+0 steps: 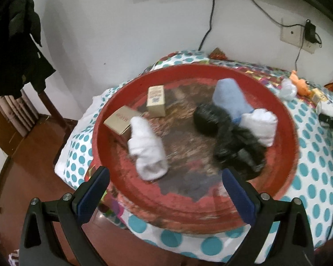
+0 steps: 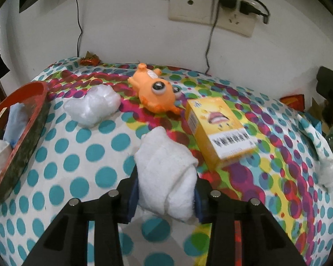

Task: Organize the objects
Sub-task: 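Move the right tool to the next white rolled towel and close on it, then grasp the clear plastic bag with the left tool while the right tool holds the towel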

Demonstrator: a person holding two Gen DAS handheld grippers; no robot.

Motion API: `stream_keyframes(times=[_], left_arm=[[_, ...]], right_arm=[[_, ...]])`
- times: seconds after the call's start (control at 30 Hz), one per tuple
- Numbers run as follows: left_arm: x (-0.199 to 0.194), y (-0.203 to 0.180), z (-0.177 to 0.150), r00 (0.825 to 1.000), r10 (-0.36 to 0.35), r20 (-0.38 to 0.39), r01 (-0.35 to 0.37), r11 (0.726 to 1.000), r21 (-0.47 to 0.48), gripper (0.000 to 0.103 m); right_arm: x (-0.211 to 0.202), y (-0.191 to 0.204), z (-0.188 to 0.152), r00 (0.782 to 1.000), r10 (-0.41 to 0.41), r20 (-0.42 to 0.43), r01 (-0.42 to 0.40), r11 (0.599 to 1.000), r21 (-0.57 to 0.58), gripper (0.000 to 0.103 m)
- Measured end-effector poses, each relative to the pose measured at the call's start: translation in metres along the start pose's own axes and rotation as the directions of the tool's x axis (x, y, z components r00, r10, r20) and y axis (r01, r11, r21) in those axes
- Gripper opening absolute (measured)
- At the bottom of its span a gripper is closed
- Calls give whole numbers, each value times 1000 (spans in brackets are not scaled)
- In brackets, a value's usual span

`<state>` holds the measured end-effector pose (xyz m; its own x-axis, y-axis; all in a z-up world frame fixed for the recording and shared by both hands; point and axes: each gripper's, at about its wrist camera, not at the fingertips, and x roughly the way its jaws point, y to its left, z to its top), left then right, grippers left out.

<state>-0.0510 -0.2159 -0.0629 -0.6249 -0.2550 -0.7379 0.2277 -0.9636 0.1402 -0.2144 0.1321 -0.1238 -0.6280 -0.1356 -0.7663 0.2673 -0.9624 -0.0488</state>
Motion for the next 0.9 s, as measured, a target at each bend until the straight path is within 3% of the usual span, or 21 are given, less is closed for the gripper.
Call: stream_keyframes(times=[0.3,0.53,0.9], left_arm=[[-16,-58,21,997,-75,24,72,991,113,102],[-27,-115,50,988,-144,57,128,967,221,102],[20,-202,110,977,-213,12,197,925,326,103]], right_arm=[[-20,-35,-26,1000,2,-1,-2,999,35,40],[-30,-53,-38,1000,7,1,-7,998,59,40],[-28,-59,-38,999,36,-1,-36,995,89,41]])
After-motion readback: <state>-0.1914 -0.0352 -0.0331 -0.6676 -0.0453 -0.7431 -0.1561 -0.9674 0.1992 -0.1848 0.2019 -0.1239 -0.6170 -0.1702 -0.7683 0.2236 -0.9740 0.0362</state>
